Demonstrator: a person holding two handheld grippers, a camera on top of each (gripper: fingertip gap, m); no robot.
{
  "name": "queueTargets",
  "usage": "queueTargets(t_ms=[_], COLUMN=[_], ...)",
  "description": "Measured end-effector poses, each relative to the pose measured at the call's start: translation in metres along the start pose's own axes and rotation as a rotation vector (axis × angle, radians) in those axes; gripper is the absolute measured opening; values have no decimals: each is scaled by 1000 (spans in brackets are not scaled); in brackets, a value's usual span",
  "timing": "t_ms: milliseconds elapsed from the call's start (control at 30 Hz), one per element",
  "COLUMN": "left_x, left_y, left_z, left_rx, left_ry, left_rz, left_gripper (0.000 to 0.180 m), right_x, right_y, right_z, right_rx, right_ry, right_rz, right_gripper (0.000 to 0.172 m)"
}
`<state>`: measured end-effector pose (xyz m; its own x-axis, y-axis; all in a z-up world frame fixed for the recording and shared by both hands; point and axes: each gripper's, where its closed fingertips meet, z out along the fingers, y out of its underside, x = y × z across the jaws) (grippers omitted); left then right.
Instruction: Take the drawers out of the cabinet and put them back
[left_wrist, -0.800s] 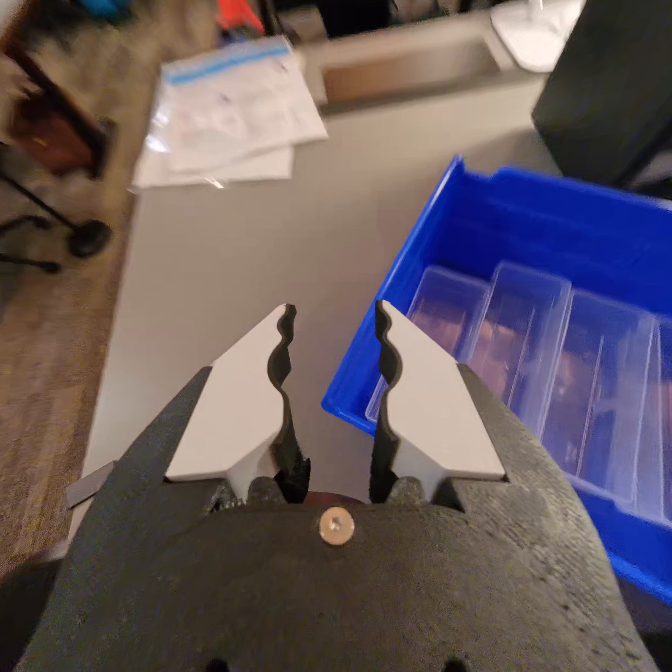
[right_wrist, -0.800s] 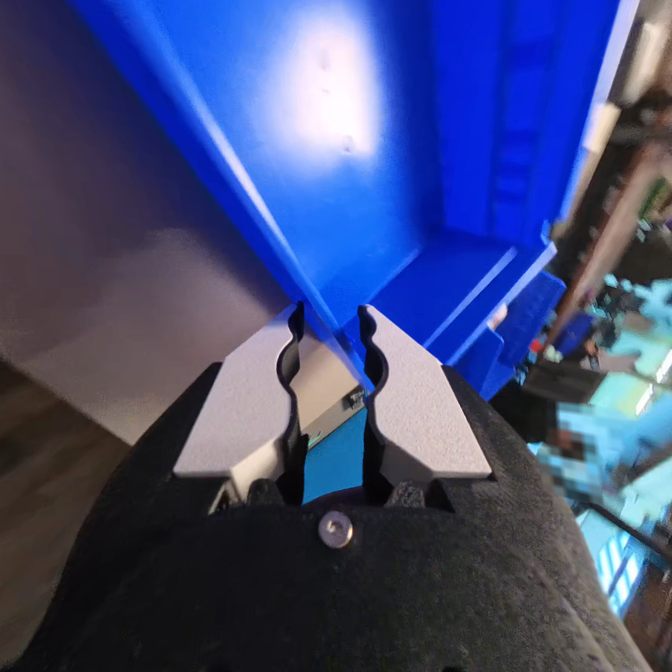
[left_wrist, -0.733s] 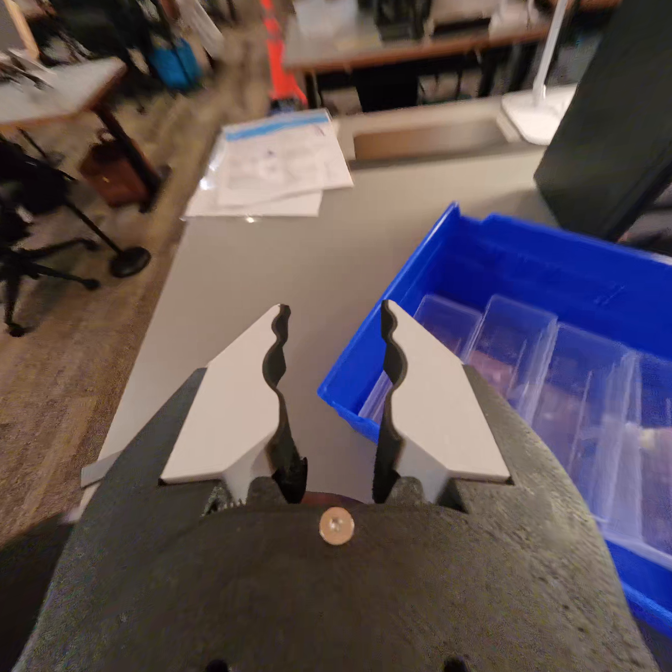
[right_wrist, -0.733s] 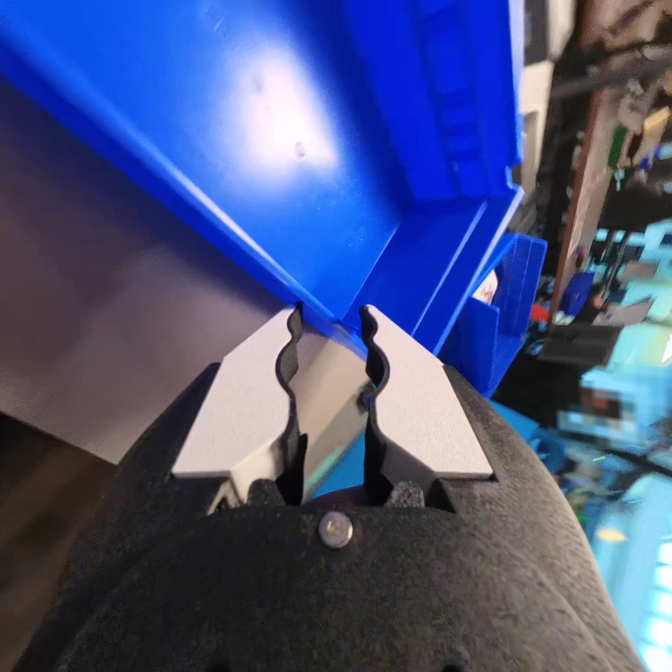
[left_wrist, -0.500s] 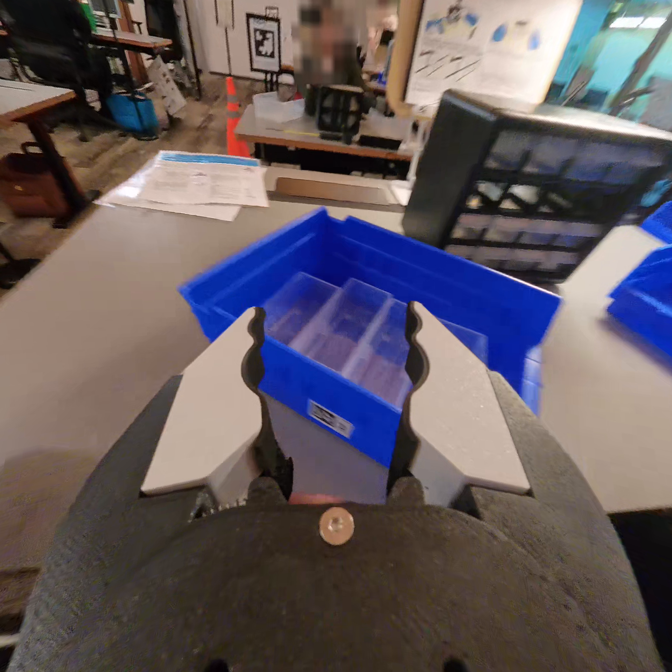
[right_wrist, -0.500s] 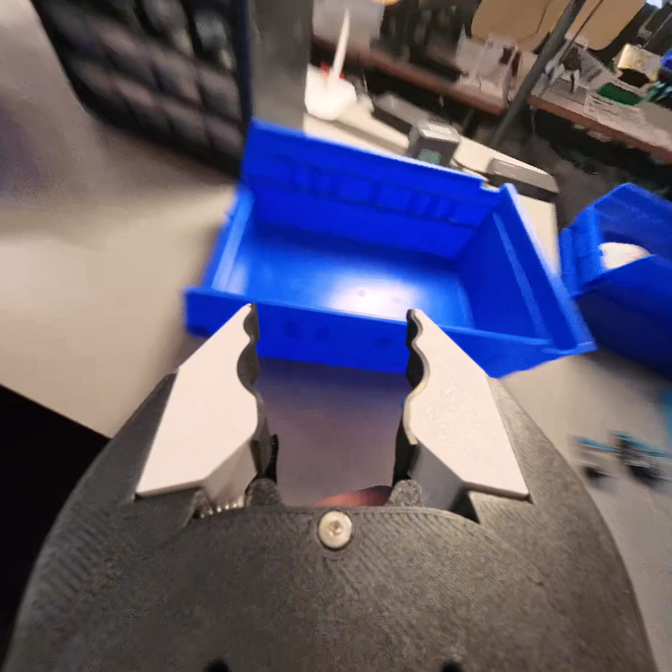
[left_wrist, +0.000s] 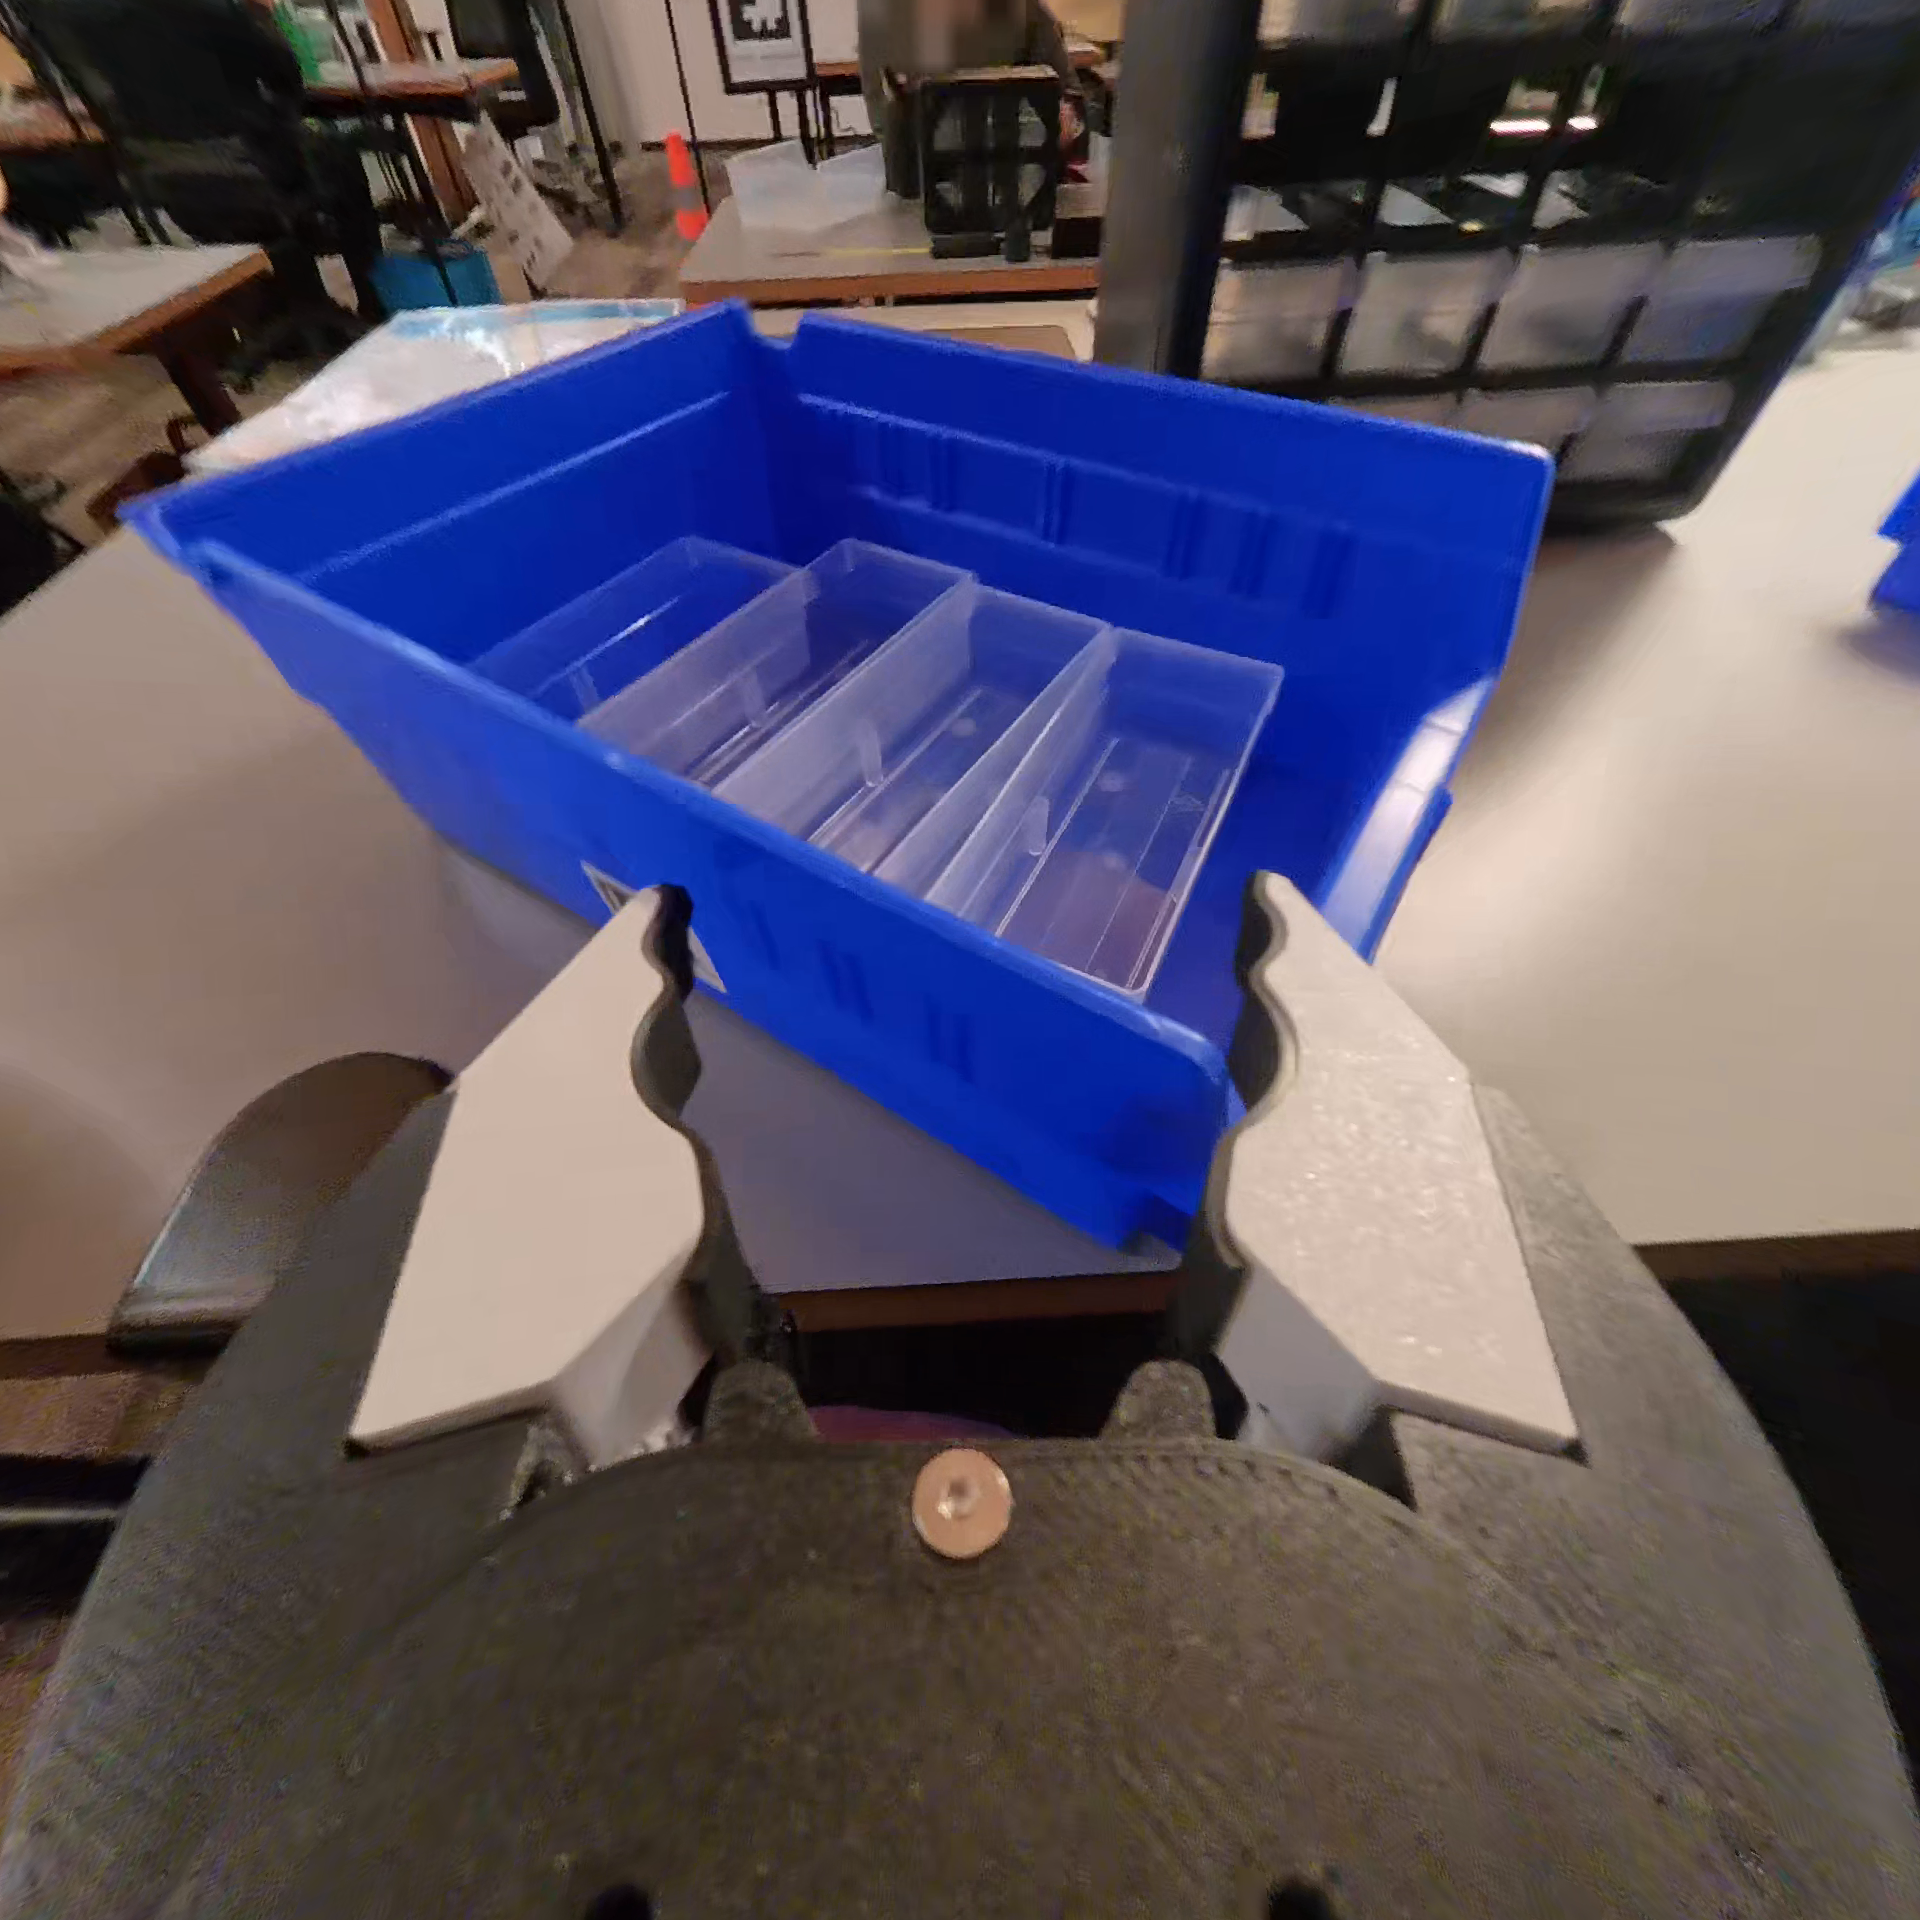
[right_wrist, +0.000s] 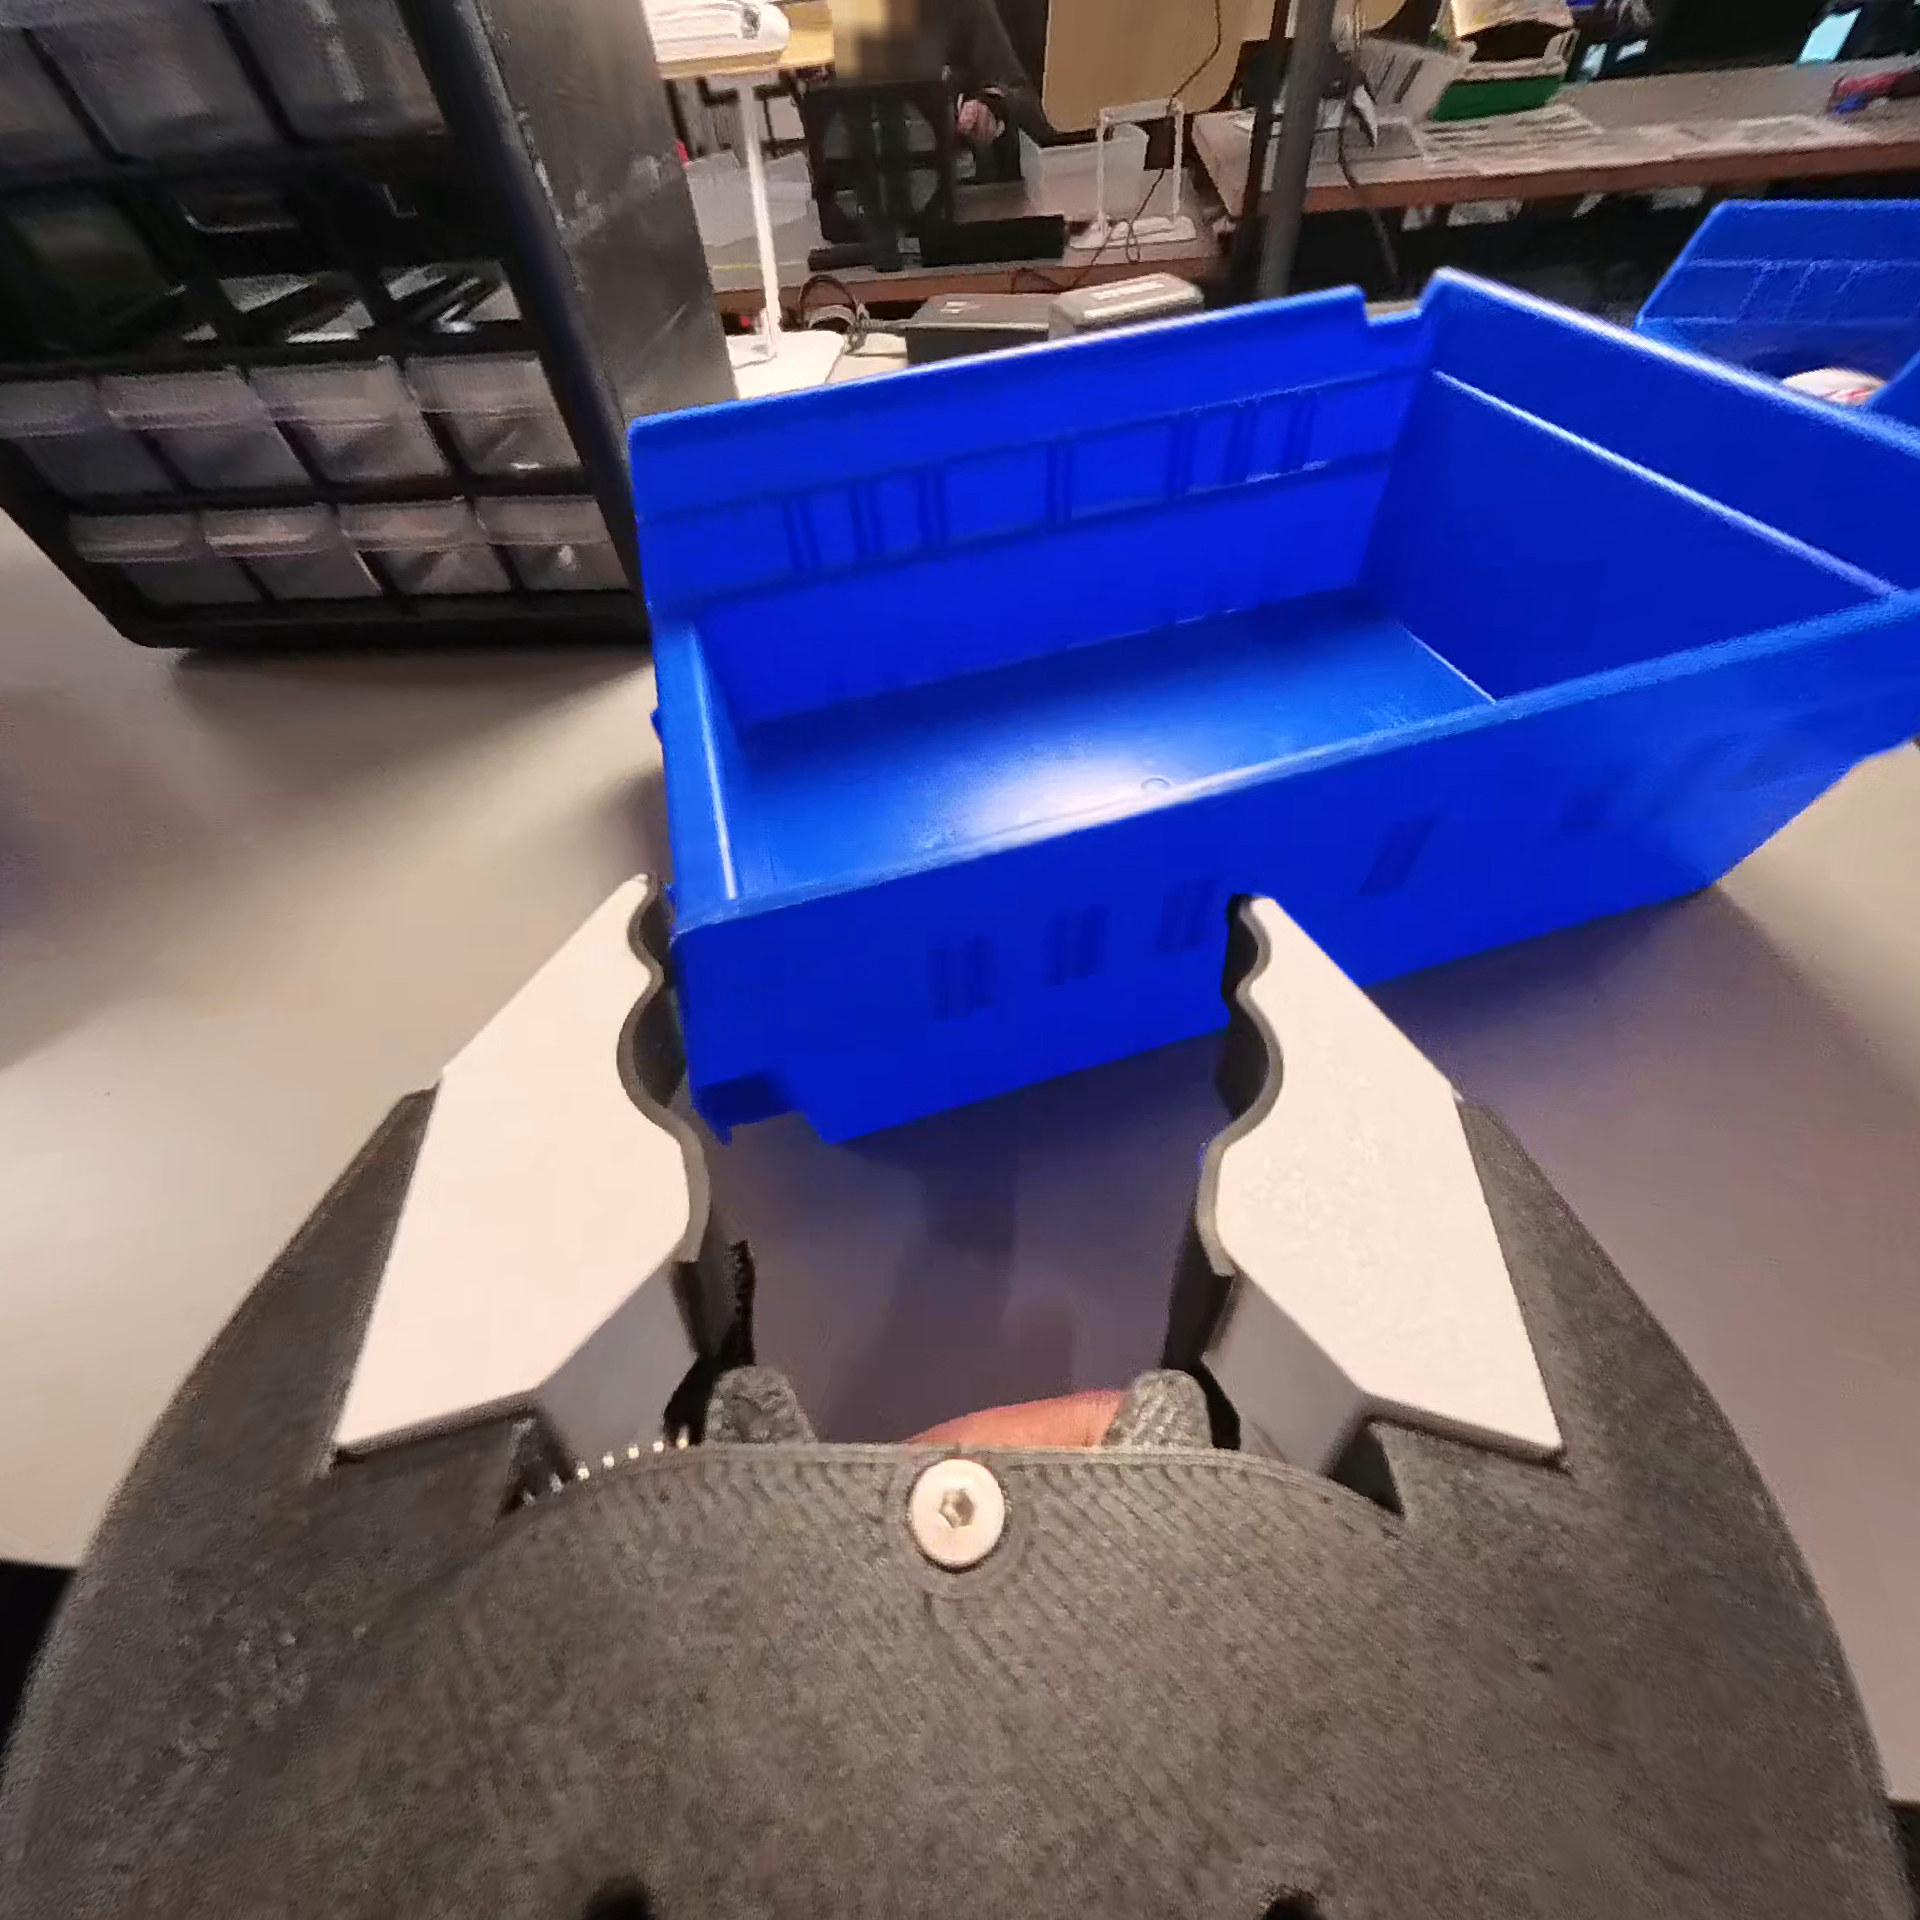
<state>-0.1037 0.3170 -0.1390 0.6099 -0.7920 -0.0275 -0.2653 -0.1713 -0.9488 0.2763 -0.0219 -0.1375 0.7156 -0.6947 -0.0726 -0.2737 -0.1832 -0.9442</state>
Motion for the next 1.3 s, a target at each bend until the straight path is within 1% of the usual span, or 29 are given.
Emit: queueTargets(t_ms=[100,167,233,300,367,400,467,500,533,567,633,700,767,867,900,1000,1033,1100,1133,1167,1233,1300], left_x=[-33,-73,-110,-119,-105,-90,-50,-29,-11,4,25,39,44,41,38,31,29,24,21,19,15,5], left_y=[2,0,-4,-23,-45,-53,-59,-59,-58,-55,-48,-42,-37,-34,-34,-31,-31,-33,-33,-33,-32,-30], left_z=[8,14,13,1,-10,-12,-5,3,13,24,46,63,74,80,82,85,87,89,90,91,90,89], left_rx=[7,14,10,75,162,188,189,175,159,137,90,63,43,37,38,34,39,51,51,49,49,46], left_ry=[-32,-126,-231,-249,-218,-176,-48,23,79,111,128,126,121,110,103,86,76,45,30,23,16,-6], left_rz=[-64,-67,-64,-76,-49,-27,4,9,14,22,58,80,71,53,55,63,67,85,96,105,104,101], left_gripper=[84,63,63,64,64,65,67,68,68,69,69,69,69,68,68,67,64,59,60,61,62,60], right_x=[28,58,93,110,110,104,76,58,46,34,14,10,15,33,39,31,30,40,42,47,66,95], right_y=[1,-1,3,2,-5,-7,-12,-14,-18,-21,-25,-39,-47,-35,-31,-22,-20,-17,-16,-15,-15,-13], right_z=[-9,-14,-18,-28,-44,-49,-49,-45,-38,-30,-11,-3,6,26,30,38,40,45,47,48,41,27], right_rx=[9,19,-10,-24,7,22,54,62,71,79,69,90,90,15,6,-1,-7,-18,-14,-16,-11,-16], right_ry=[21,89,193,235,257,245,166,115,114,112,115,237,312,336,337,225,222,275,261,257,308,396], right_rz=[2,-10,-30,-62,-95,-104,-95,-94,-97,-119,-141,-235,-270,-263,-257,-164,-165,-195,-176,-143,-144,-155], right_gripper=[99,89,79,79,78,78,78,81,95,97,91,91,90,91,92,95,95,94,96,94,89,77])
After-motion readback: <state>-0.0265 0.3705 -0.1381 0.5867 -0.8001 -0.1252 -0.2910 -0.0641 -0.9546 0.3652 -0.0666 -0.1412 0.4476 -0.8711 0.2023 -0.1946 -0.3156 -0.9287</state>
